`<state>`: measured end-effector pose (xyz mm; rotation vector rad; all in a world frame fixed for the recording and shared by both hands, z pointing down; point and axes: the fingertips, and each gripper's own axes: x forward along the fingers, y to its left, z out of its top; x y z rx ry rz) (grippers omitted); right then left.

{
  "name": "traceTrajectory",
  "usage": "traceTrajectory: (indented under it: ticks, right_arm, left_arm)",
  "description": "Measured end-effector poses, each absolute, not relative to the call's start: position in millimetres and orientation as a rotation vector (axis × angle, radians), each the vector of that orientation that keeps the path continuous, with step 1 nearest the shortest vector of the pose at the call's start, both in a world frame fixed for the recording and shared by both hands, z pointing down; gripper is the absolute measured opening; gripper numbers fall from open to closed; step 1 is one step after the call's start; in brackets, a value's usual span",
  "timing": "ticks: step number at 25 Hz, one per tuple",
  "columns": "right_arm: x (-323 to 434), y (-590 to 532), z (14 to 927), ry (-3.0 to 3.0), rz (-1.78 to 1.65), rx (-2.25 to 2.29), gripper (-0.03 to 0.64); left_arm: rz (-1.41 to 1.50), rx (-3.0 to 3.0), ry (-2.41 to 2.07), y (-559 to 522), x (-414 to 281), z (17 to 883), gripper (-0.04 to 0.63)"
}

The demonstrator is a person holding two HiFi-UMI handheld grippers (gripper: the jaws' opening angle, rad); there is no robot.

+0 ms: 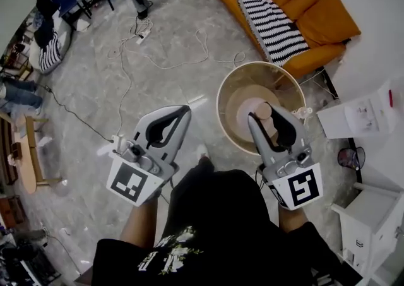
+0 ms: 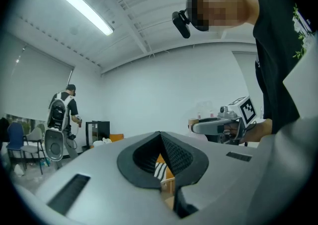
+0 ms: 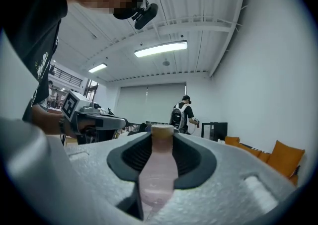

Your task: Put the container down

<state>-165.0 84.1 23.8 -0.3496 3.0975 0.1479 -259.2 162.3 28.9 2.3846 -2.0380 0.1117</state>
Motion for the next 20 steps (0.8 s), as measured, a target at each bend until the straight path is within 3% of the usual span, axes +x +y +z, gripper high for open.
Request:
traceTrajectory:
  ticks: [11, 20]
  right_arm:
    - [-193.0, 43.9, 39.2, 3.038, 0.130, -0.787, 0.123]
    - [-57.5, -7.8, 70.7, 2.972, 0.005, -1.374, 0.123]
  left_arm:
    - [0.100, 2.644, -1.622, 84.1, -300.1, 54.5, 0.005]
    - [0.110, 2.846, -1.078, -8.2, -168.7, 89.0, 0.005]
